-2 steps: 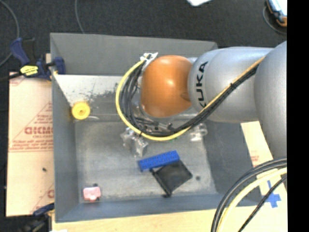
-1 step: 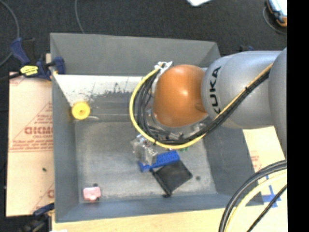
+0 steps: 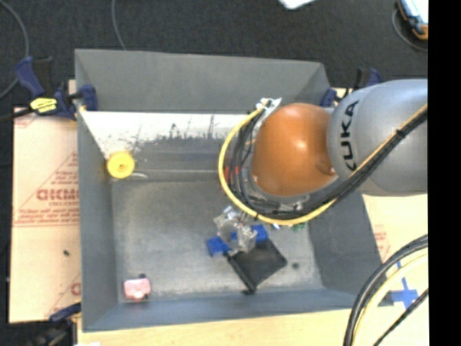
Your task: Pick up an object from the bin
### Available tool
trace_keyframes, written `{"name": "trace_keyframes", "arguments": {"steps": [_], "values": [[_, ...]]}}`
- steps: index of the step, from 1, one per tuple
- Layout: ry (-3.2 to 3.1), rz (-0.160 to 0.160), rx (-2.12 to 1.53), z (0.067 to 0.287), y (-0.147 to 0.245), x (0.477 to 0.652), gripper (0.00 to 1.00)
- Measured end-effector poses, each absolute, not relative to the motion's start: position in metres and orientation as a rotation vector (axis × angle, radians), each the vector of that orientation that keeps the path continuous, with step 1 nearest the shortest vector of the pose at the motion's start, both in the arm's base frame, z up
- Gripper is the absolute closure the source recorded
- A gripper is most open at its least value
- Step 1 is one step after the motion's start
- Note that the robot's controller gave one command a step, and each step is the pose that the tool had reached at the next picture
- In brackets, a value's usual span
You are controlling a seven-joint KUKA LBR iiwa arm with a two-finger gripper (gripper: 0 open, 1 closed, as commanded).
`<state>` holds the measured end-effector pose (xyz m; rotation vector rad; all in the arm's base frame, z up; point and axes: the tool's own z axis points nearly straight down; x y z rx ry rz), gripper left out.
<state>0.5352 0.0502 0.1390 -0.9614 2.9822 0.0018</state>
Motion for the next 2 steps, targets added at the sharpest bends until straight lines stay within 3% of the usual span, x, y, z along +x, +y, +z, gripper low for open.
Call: {"name": "trace_keyframes", "arguments": {"steps": [1, 2], "values": [[3.068, 0.006, -0.637, 0.126, 0.007, 0.530, 1.00], [3.033, 0.003, -0.775, 0.072, -0.007, 0.492, 0.00]]}}
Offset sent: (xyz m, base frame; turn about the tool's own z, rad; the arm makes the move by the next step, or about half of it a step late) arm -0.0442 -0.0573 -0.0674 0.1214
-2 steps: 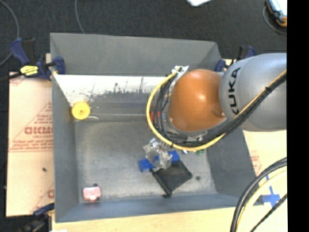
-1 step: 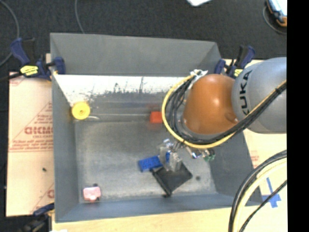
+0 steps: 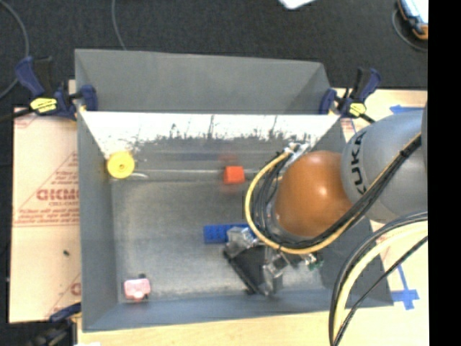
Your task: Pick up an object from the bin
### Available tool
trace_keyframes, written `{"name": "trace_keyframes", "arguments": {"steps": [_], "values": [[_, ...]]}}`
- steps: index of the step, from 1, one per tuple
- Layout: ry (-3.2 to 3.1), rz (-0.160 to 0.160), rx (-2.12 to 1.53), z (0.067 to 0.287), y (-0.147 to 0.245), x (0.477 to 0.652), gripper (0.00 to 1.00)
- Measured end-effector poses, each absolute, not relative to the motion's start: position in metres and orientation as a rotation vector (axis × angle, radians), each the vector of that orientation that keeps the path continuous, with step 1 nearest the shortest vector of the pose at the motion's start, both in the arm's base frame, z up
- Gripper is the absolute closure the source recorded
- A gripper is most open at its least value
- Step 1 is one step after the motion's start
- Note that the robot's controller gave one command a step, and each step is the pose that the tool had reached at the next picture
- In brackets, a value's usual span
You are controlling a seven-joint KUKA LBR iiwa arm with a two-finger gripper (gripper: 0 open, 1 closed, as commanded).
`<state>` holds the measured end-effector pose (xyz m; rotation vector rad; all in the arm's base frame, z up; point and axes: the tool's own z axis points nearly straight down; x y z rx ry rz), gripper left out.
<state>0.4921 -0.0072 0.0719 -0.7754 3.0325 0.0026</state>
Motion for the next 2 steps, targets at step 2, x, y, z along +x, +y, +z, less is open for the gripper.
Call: {"name": "trace_keyframes", "arguments": {"steps": [2], "values": [[3.033, 0.004, -0.771, 0.0721, -0.0070, 0.4922, 1.00]]}}
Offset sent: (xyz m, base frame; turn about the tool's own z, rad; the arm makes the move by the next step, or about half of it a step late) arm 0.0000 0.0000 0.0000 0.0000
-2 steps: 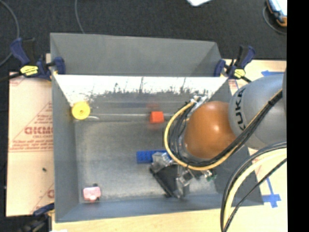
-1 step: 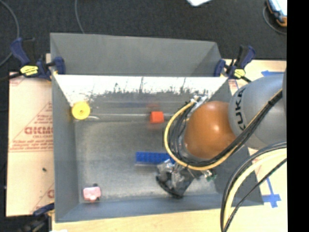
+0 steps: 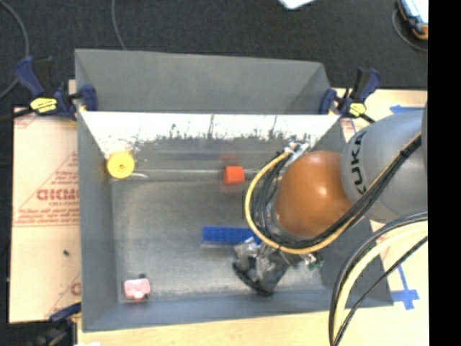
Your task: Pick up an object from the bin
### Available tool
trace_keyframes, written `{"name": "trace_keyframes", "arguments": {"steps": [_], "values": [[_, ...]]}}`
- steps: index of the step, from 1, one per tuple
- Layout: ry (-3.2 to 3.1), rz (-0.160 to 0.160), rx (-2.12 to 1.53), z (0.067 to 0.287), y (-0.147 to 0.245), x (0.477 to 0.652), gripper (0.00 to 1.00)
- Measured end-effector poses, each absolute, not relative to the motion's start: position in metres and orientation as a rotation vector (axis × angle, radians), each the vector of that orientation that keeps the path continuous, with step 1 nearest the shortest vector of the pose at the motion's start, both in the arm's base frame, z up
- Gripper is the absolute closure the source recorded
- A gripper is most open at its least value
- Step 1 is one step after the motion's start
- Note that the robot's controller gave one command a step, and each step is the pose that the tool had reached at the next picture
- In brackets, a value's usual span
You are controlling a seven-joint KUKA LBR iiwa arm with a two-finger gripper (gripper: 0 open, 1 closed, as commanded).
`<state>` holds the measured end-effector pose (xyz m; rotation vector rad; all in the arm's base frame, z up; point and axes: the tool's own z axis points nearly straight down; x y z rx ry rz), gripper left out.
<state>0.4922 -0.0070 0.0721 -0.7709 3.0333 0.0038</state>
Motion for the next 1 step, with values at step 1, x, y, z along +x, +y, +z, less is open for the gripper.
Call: {"name": "trace_keyframes", "arguments": {"steps": [1], "values": [[3.036, 0.004, -0.775, 0.1666, 0.0008, 0.4976, 1.00]]}}
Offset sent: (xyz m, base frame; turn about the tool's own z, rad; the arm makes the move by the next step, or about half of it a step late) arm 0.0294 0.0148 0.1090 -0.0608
